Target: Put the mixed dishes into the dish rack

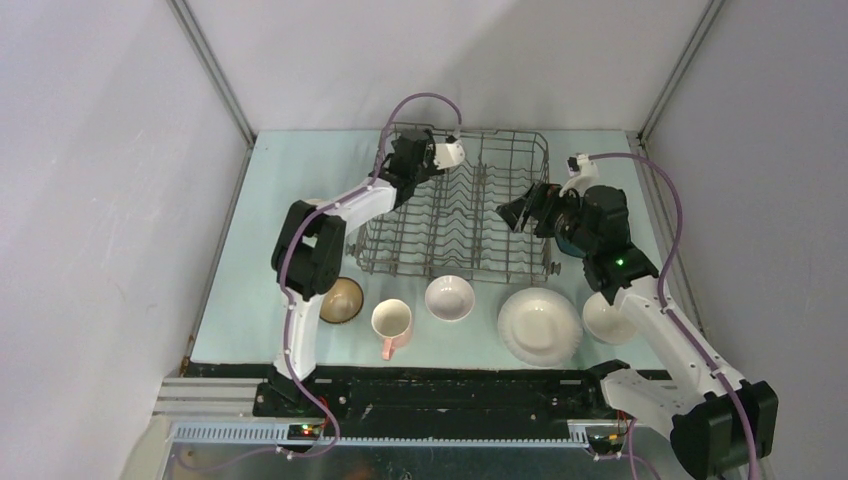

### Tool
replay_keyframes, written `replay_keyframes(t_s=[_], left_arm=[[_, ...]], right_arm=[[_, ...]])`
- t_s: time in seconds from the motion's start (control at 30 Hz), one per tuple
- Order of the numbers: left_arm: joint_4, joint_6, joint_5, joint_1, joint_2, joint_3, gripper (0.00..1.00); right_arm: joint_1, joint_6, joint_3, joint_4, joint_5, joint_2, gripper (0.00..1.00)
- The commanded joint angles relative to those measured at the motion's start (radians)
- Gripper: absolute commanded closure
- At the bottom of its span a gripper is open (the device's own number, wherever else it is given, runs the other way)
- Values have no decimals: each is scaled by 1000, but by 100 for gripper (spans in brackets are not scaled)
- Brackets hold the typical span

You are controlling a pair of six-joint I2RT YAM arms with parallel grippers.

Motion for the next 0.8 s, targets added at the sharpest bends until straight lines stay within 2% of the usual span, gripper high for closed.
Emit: replay_keyframes(t_s=[0.0,0.13,0.3,0.37,0.47,0.57,0.63,0.67,0.7,0.77], left_arm=[[92,117,136,40,-1,71,100],[-17,139,187,70,43,142,100],[-27,153,223,97,86,155,100],[7,137,254,109,105,154,100],[108,162,215,113,142,139,100],[110,180,216,116,155,137,100],[35,203,281,116,142,130,87],[-35,217,341,116,123,114,65],[-60,224,364,115,113,92,49],[-72,204,373,114,86,77,43]], right_arm=[[-5,-3,-1,43,-23,17,6],[-7,-3,-1,48,-22,32,7],[-8,-7,-8,62,-19,33,7],[-7,-9,-12,87,-18,32,7],[-7,-8,-13,100,-24,44,8],[-7,-6,-13,100,-22,55,8],[-7,-4,-14,96,-15,59,8],[-7,-5,-15,96,-9,60,8],[-8,-5,-17,99,-6,60,8],[-8,-5,-18,102,-5,61,8]])
